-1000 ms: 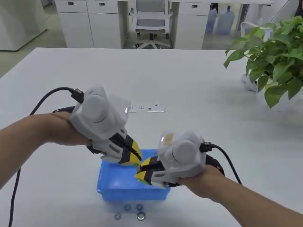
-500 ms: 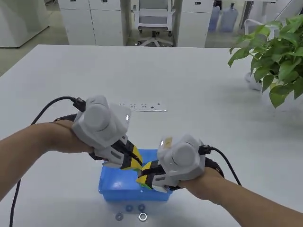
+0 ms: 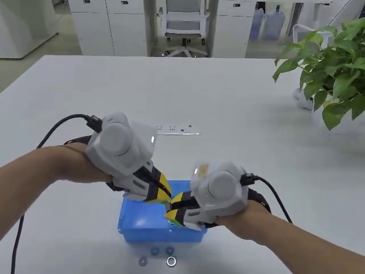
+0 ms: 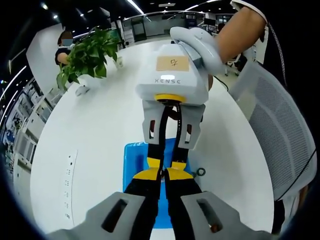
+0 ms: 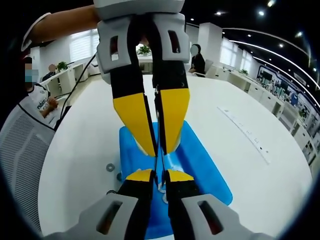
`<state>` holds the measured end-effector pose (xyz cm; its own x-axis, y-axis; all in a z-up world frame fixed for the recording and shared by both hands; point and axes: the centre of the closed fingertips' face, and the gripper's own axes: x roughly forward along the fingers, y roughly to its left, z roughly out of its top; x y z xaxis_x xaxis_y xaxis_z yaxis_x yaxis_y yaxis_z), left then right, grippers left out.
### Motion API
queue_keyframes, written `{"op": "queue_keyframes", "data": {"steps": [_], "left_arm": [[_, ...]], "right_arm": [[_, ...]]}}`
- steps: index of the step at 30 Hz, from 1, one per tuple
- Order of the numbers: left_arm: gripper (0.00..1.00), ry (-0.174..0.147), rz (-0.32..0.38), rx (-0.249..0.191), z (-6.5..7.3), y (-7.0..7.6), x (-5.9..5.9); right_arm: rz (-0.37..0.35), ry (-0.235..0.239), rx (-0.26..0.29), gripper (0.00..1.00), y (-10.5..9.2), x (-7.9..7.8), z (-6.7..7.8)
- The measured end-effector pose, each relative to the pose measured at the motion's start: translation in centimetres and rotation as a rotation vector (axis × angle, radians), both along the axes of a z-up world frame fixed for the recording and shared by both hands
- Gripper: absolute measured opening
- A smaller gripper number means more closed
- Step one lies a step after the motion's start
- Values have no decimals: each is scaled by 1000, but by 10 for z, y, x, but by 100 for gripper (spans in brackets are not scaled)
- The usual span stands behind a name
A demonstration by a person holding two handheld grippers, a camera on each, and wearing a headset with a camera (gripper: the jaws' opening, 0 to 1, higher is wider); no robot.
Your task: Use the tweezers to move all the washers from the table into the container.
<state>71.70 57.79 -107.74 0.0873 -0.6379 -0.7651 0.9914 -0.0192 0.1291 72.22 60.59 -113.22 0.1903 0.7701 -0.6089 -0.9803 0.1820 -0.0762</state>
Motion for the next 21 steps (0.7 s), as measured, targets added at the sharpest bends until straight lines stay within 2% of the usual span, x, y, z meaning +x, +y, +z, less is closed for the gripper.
{"op": "queue_keyframes", "data": {"steps": [8, 12, 21], "left_arm": [[7, -20, -1, -1, 15, -3, -1], [7, -20, -3, 0, 23, -4, -4], [6, -27, -12, -1, 39, -7, -18]], "right_arm": [[-21, -21, 23, 11, -4, 1, 15], [-26, -41, 29, 11, -6, -2, 25], [-20, -74, 35, 11, -9, -13, 42]]}}
